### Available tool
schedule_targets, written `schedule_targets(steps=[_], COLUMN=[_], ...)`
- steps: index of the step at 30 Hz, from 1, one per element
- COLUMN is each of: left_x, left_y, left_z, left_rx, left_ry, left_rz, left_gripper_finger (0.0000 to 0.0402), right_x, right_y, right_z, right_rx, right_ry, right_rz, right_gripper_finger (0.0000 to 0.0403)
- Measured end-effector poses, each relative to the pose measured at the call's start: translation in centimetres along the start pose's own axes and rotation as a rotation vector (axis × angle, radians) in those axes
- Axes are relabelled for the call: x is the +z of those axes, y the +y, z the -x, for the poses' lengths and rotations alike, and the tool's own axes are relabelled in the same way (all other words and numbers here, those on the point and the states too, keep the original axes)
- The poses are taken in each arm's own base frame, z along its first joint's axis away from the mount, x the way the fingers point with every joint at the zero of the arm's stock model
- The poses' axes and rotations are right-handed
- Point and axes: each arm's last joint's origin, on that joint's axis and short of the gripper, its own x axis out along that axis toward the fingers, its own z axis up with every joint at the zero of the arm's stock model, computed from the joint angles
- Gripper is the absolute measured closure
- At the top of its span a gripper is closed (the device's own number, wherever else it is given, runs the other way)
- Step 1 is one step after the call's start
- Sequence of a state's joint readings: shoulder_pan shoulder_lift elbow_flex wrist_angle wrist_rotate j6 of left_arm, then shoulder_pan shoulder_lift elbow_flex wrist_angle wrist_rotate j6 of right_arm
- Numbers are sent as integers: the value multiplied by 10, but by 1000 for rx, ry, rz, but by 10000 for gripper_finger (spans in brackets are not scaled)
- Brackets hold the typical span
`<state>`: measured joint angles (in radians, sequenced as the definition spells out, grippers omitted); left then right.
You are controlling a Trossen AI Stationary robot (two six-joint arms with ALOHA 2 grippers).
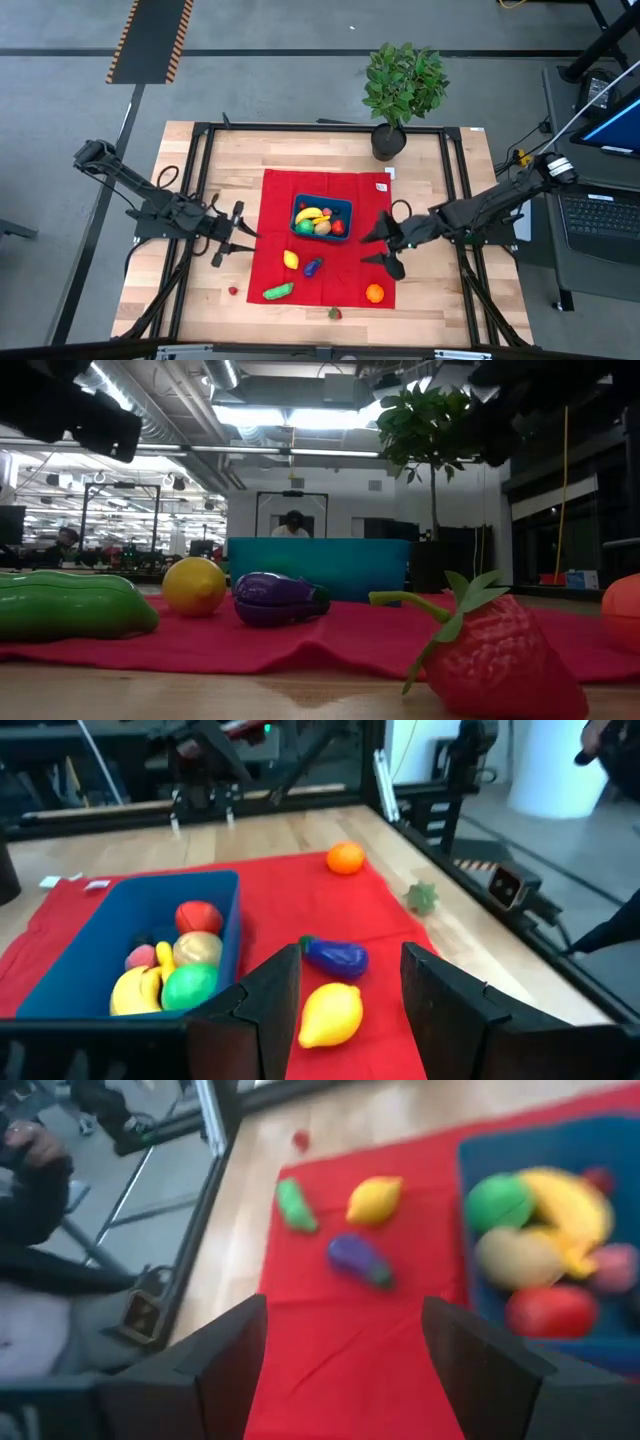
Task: Pick and placing Produce into tupperware
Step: Put the orange tangerine into the blue bin
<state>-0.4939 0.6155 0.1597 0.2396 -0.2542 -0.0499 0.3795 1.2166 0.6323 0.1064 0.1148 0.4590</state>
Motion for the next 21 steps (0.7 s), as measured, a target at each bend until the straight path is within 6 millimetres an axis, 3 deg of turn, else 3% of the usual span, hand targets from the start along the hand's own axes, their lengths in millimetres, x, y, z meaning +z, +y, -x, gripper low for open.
schedule_targets(steps=[12,21], left_x=[-13,-14], left_y=[-2,-3], left_z=[8,8], left_rx=[-38,-42], left_ry=[-42,-28], left_rz=[5,0], left_gripper_finger=[239,239], right_x=[38,38], right_y=[62,86], right_z=[-25,-56], right_rx=[-229,-437], right_ry=[352,597], right_rz=[-176,-331], right_gripper_finger=[136,136])
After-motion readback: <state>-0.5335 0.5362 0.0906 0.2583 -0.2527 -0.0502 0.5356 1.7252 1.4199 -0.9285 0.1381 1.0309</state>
